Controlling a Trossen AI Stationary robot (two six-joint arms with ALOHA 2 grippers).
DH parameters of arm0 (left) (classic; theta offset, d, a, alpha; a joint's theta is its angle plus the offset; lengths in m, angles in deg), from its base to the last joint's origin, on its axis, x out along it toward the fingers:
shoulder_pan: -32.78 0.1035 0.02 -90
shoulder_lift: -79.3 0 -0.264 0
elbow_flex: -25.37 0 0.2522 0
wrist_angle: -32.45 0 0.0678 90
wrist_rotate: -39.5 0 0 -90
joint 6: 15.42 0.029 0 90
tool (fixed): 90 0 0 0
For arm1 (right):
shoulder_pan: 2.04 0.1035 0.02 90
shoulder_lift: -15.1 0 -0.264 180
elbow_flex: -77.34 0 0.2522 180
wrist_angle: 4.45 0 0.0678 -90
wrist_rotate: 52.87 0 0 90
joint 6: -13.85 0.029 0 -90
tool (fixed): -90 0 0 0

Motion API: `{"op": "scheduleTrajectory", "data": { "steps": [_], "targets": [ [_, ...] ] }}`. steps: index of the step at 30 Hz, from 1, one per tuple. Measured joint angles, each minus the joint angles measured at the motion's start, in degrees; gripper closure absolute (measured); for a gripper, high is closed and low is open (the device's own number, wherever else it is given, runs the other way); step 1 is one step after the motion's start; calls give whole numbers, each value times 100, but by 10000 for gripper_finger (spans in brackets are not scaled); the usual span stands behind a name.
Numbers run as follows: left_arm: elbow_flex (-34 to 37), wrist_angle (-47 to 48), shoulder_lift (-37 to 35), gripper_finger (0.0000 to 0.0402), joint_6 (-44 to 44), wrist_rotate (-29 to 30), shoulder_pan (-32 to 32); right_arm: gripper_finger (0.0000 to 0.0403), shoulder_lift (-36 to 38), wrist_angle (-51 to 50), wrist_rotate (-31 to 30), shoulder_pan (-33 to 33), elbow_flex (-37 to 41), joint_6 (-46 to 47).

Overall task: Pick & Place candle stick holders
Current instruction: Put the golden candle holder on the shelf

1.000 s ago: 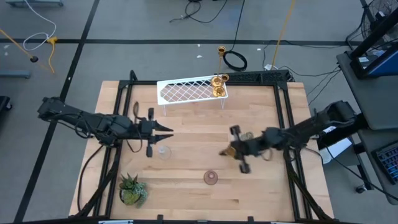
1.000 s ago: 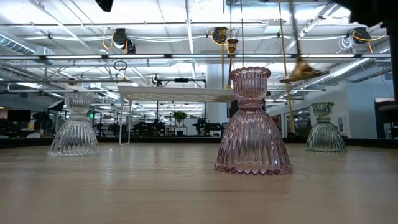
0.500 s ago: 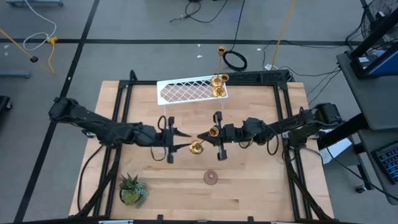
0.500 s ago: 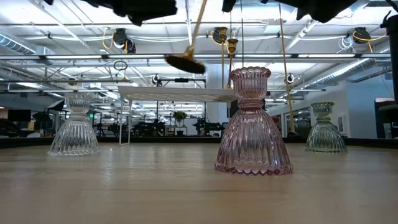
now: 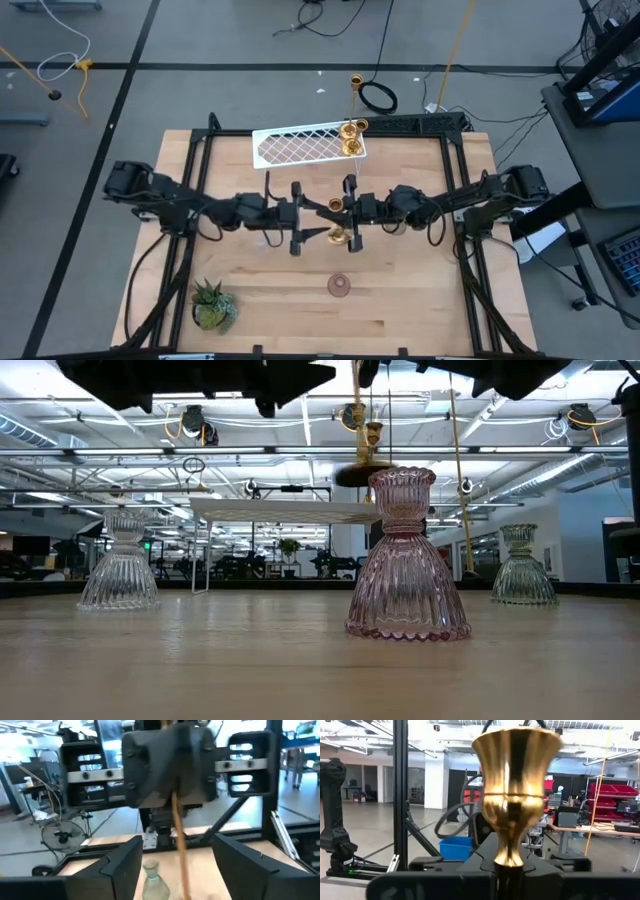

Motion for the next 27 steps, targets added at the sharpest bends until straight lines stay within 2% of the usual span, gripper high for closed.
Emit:
{"op": "scheduleTrajectory", "data": {
  "steps": [4, 14, 22, 24, 27],
  "targets": [
    [-52, -324, 127, 184, -254, -421, 86, 403, 0, -19, 2, -42, 2, -2],
    [-734, 687, 286, 272, -443, -545, 294, 403, 0, -24, -4, -117, 4, 0],
    [-723, 746, 304, 387, -568, -399, 384, 403, 2, -87, -18, -120, 7, 1],
    [-723, 716, 304, 388, -604, -462, 399, 403, 0, -94, -24, -120, 9, -2],
    [-723, 773, 304, 358, -535, -682, 408, 403, 4, -100, -20, -118, 9, -7]
  ]
}}
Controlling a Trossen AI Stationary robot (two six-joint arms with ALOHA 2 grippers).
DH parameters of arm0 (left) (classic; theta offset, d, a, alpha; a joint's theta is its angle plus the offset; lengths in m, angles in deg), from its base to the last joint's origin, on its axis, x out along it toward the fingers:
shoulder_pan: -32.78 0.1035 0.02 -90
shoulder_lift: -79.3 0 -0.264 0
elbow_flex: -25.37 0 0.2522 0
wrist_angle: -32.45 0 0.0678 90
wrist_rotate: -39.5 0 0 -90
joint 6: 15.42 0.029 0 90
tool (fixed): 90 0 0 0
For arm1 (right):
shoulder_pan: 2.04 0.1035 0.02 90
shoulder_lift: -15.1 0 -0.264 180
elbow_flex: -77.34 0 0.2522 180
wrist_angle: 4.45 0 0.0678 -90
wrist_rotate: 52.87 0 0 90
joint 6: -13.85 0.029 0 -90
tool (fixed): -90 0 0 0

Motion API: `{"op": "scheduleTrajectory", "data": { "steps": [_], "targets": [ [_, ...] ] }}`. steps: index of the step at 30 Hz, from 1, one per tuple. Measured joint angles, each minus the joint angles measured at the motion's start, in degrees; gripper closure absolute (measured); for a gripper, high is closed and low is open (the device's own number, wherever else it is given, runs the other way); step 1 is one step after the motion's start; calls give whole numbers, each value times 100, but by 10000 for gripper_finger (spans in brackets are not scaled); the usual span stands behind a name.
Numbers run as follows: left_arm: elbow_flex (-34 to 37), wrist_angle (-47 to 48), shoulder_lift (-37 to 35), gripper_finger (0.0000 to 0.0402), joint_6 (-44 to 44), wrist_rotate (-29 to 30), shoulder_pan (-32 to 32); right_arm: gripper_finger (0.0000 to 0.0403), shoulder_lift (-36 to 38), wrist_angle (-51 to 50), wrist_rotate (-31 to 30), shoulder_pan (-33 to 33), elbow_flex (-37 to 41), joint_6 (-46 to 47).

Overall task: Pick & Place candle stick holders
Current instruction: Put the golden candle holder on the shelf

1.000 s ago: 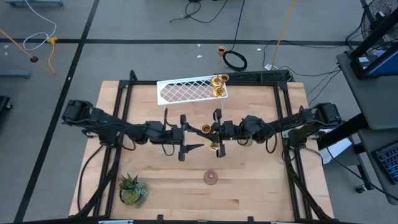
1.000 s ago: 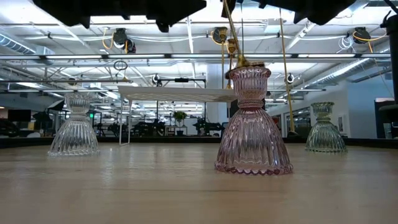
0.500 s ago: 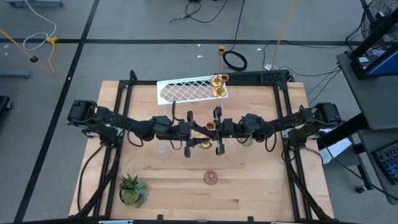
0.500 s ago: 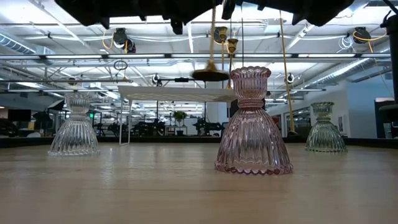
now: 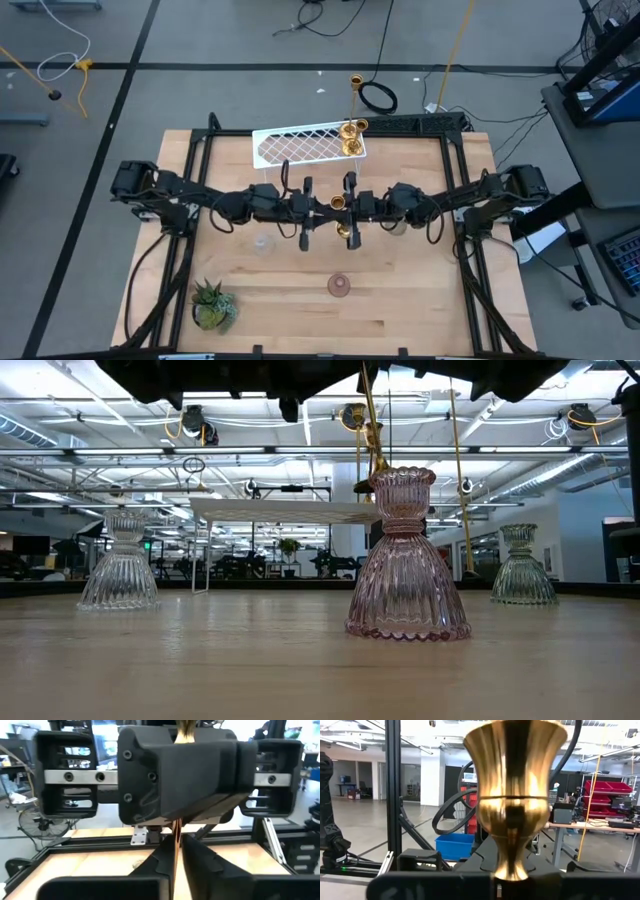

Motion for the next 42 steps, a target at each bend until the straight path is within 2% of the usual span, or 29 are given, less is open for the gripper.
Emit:
{"op": "scheduleTrajectory", "data": {
  "steps": [9, 13, 15, 17, 22, 24, 26, 31, 39, 42],
  "targets": [
    [-2, 504, 0, 259, -31, 5, -27, 403, 48, 142, -4, -30, 2, -13],
    [-2, 160, 85, 231, -17, 22, -37, 403, 59, 315, -4, -104, 0, 33],
    [-2, 18, 89, 232, -17, 25, -37, 403, 53, 272, -2, -118, 0, 46],
    [-4, 0, 74, 252, -23, 35, -26, 403, 48, 282, -1, -125, 1, 46],
    [-4, 13, 85, 363, -56, 37, 49, 403, 50, 484, 22, -125, 0, 50],
    [-4, -4, 85, 386, -192, 25, 109, 403, 50, 494, 18, -125, 0, 48],
    [-4, -31, 85, 377, -309, 17, 164, 403, 50, 570, 14, -129, 0, 50],
    [-4, -72, 85, 327, -162, -276, 238, 403, 55, 864, 7, -142, 0, 48],
    [-24, -339, 86, 266, -148, -274, 236, 403, 52, 830, -142, -146, 0, 50],
    [-167, -408, 294, 248, -152, -274, 236, 403, 52, 847, -153, -164, 0, 50]
  ]
}}
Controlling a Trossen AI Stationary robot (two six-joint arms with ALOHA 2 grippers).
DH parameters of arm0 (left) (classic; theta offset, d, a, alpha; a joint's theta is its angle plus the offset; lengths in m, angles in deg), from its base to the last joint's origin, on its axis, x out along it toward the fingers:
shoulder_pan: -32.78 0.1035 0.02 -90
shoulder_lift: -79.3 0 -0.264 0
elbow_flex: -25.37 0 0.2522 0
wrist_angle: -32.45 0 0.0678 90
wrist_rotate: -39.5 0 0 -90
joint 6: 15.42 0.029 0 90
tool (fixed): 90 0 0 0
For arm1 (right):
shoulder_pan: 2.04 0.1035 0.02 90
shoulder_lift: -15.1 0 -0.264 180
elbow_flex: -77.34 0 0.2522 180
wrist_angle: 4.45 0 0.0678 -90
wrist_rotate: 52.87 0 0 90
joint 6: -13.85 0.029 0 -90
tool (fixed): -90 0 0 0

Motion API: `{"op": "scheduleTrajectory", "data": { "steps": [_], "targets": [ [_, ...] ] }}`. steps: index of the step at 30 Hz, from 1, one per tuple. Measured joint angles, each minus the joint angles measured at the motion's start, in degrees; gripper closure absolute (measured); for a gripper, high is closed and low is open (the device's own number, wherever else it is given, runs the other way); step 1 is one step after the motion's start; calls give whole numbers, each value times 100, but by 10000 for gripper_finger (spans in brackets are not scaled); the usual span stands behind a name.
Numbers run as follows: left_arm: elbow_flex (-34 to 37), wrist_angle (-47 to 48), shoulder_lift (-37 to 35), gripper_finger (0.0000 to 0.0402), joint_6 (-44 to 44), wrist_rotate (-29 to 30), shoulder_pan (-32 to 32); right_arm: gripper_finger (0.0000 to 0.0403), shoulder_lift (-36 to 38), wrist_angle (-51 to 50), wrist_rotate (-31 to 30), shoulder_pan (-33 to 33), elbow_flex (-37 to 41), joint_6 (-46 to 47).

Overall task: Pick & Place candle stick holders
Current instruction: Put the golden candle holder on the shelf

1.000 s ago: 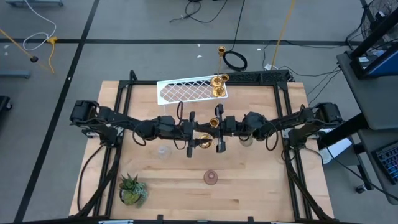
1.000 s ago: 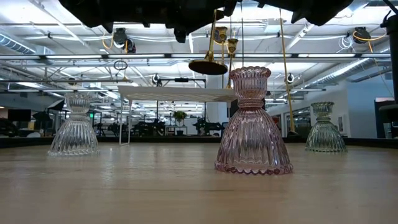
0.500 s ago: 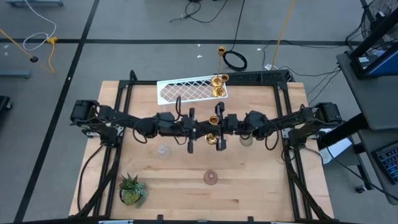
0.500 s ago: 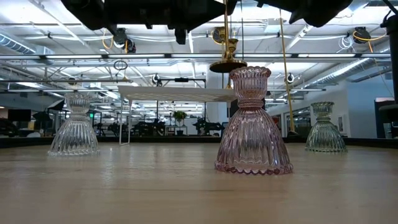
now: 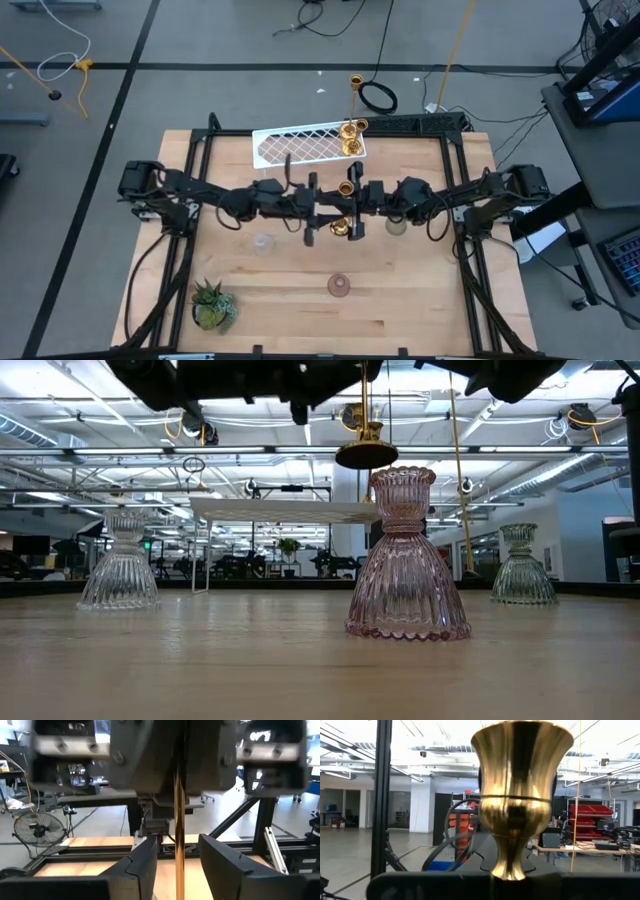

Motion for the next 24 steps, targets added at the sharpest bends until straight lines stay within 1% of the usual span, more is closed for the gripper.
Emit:
{"op": "scheduleTrajectory", "data": {
  "steps": [3, 6, 9, 12, 17, 19, 21, 24],
  "targets": [
    [-303, 11, 392, 242, -6, 0, 0, 403, 0, -20, -1, -2, 0, 0],
    [-485, 43, 658, 251, -46, 2, 0, 403, 0, -129, 0, -2, 0, 0],
    [-469, 86, 714, 281, -137, 2, -11, 403, -2, -234, 26, -2, 0, 0],
    [-458, 306, 711, 319, -178, 2, -11, 403, -2, -228, 32, 0, 0, -7],
    [-456, 302, 679, 385, -101, 0, -11, 403, -2, -515, 39, 0, 0, -2],
    [-455, 325, 683, 394, -55, 0, -11, 403, -2, -597, 41, 0, 0, -14],
    [-454, 342, 681, 391, -60, -2, -17, 403, -2, -593, 54, 13, 0, -54],
    [-454, 478, 679, 395, -42, -11, -31, 401, -2, -638, 327, 24, 0, -198]
  ]
}}
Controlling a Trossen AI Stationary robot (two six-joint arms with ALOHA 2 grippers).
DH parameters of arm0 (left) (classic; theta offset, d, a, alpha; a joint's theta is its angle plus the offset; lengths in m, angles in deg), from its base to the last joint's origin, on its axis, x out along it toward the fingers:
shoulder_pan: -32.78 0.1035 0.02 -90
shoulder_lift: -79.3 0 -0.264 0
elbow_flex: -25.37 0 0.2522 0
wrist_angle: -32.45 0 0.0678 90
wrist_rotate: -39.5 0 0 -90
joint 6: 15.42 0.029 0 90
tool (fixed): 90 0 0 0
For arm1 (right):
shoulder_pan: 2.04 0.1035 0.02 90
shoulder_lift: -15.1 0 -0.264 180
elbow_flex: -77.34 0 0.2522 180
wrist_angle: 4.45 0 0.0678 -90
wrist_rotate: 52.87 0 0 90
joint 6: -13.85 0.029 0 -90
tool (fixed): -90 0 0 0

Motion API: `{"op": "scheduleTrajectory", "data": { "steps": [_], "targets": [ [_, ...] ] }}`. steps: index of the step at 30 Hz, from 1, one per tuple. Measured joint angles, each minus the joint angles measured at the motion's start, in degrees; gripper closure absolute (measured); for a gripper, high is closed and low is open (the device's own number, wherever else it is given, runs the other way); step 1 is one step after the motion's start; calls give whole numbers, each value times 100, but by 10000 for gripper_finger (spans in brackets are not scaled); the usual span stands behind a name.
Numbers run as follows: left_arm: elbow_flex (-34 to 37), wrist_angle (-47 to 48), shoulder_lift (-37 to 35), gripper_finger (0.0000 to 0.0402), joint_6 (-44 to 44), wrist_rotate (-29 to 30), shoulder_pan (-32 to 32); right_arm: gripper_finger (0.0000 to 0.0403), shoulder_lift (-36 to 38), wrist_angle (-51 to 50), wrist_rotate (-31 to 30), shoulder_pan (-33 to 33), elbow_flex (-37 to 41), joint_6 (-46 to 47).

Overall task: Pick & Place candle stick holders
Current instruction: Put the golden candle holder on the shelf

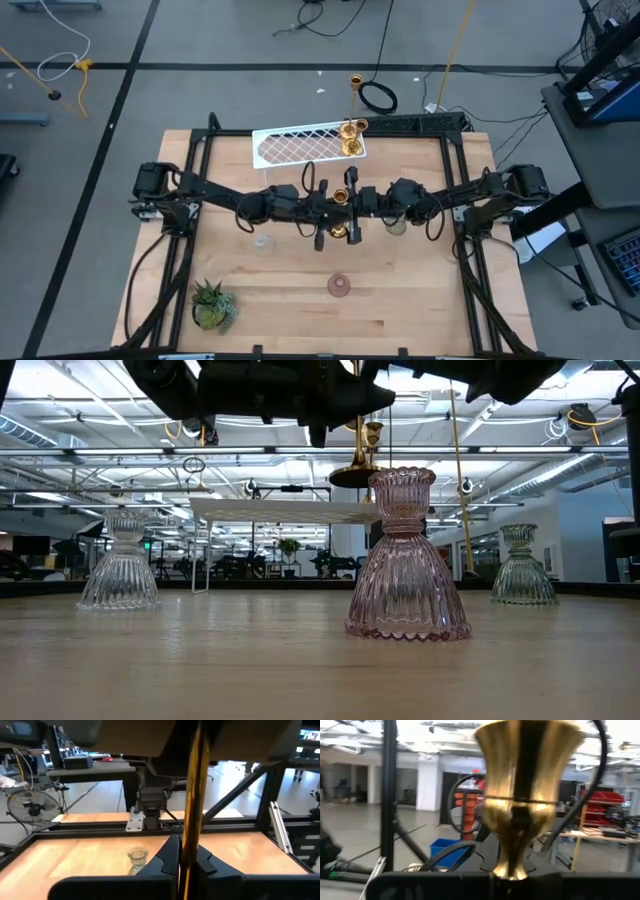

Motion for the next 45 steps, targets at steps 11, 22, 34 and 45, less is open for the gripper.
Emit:
{"op": "scheduleTrajectory", "data": {
  "steps": [11, 22, 34, 45],
  "targets": [
    [9, 949, -529, 397, 68, 225, -138, 322, 470, -978, 600, -12, 35, -126],
    [9, 1207, -647, 398, 283, 627, -317, 250, 1201, -2342, 595, 4, 44, 74],
    [9, 1394, -744, 399, 348, 619, -291, 249, 2152, -4415, 260, 7, 44, 265],
    [4, 1245, -1521, 400, 549, 166, 517, 250, 2865, -5773, -150, 73, 671, 1242]
  ]
}}
